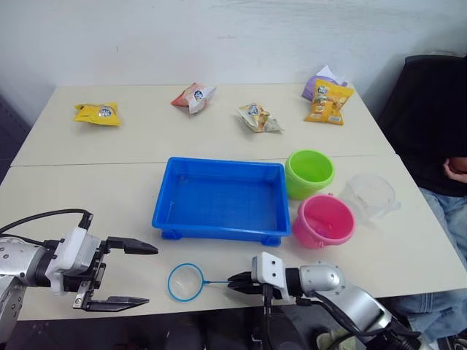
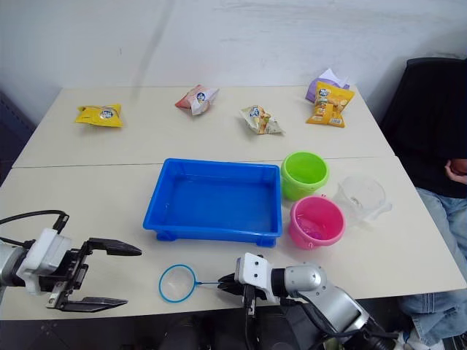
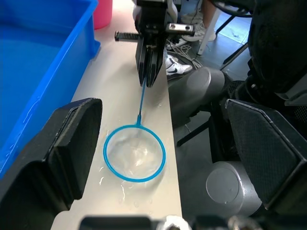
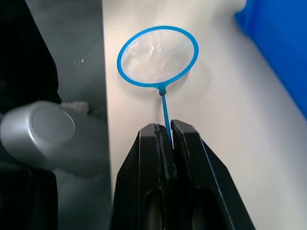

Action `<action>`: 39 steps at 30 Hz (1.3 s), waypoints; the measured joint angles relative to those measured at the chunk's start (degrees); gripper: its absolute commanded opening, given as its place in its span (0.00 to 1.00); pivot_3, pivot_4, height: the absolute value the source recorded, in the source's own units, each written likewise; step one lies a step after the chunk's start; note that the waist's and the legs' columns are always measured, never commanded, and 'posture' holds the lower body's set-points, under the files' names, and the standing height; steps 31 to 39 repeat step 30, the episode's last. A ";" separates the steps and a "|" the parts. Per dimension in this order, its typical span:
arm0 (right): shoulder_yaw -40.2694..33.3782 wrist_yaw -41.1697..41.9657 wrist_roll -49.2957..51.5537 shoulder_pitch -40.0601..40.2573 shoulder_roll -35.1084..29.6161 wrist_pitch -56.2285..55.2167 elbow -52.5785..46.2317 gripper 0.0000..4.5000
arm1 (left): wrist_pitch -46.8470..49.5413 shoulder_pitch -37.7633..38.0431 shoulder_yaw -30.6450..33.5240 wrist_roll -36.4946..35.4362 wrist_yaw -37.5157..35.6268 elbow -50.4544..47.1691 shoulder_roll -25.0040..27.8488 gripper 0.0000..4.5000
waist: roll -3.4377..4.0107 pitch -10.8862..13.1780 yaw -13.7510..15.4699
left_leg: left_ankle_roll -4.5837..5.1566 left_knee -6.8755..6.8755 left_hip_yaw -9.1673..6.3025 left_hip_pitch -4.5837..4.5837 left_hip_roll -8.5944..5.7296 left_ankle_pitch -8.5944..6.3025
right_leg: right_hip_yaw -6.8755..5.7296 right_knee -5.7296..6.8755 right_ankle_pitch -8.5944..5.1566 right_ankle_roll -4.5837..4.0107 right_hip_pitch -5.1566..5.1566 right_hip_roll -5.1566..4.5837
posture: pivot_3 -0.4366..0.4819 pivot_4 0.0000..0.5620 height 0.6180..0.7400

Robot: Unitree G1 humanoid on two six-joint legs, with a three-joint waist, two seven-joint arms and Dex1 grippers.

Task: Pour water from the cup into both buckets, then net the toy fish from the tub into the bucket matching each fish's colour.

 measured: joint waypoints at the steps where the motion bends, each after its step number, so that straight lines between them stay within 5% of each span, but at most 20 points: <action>1: -0.11 0.87 0.13 -0.40 0.24 -0.02 0.43 0.20 | 0.00 -0.22 -0.02 0.06 0.24 0.00 0.01 1.00 | 0.00 0.00 0.00 | 0.00 0.00 0.00 0.00 0.00 0.00 | 0.00 0.01 0.00 0.00 0.00 0.00 | 0.48 0.27 0.99; 8: -3.23 3.76 0.39 -1.08 -0.10 -2.13 0.03 0.97 | -0.13 -1.86 -0.30 1.17 2.38 0.87 -0.15 1.00 | 0.00 0.00 0.08 | 0.00 0.00 -0.01 0.01 0.00 -0.01 | 0.00 0.01 0.00 0.00 0.02 -0.01 | 0.48 0.27 0.99; 19: -21.53 12.96 17.60 8.90 -13.35 1.64 -15.73 0.99 | -1.14 0.67 0.74 3.71 6.20 4.92 -0.67 1.00 | -0.02 -0.01 0.33 | 0.30 -0.04 -0.09 0.08 0.01 -0.20 | -0.07 -0.06 0.00 0.01 0.14 -0.05 | 0.48 0.27 0.99; 24: -45.34 16.61 27.61 16.08 -19.54 1.86 -17.66 0.99 | -10.30 -1.03 4.87 12.45 13.23 18.80 -0.67 1.00 | 0.06 0.01 0.67 | 0.45 -0.06 -0.08 0.12 0.01 -0.30 | -0.07 -0.09 0.01 0.01 0.17 -0.05 | 0.48 0.27 0.99; 29: -59.03 24.59 25.30 17.02 -23.35 -6.08 -8.40 0.99 | -12.55 -2.02 6.11 14.48 15.94 25.42 -0.45 1.00 | 0.02 -0.02 1.20 | 0.52 -0.06 0.02 0.16 0.00 -0.35 | -0.02 -0.15 0.03 0.05 0.21 -0.07 | 0.48 0.27 0.99; 39: -60.34 25.11 24.75 16.51 -23.56 -6.86 -6.05 0.99 | -13.32 -2.09 6.30 14.60 16.04 26.62 -0.45 1.00 | 0.02 -0.02 1.24 | 0.52 -0.06 0.04 0.18 0.00 -0.35 | -0.01 -0.15 0.03 0.05 0.21 -0.07 | 0.48 0.27 0.99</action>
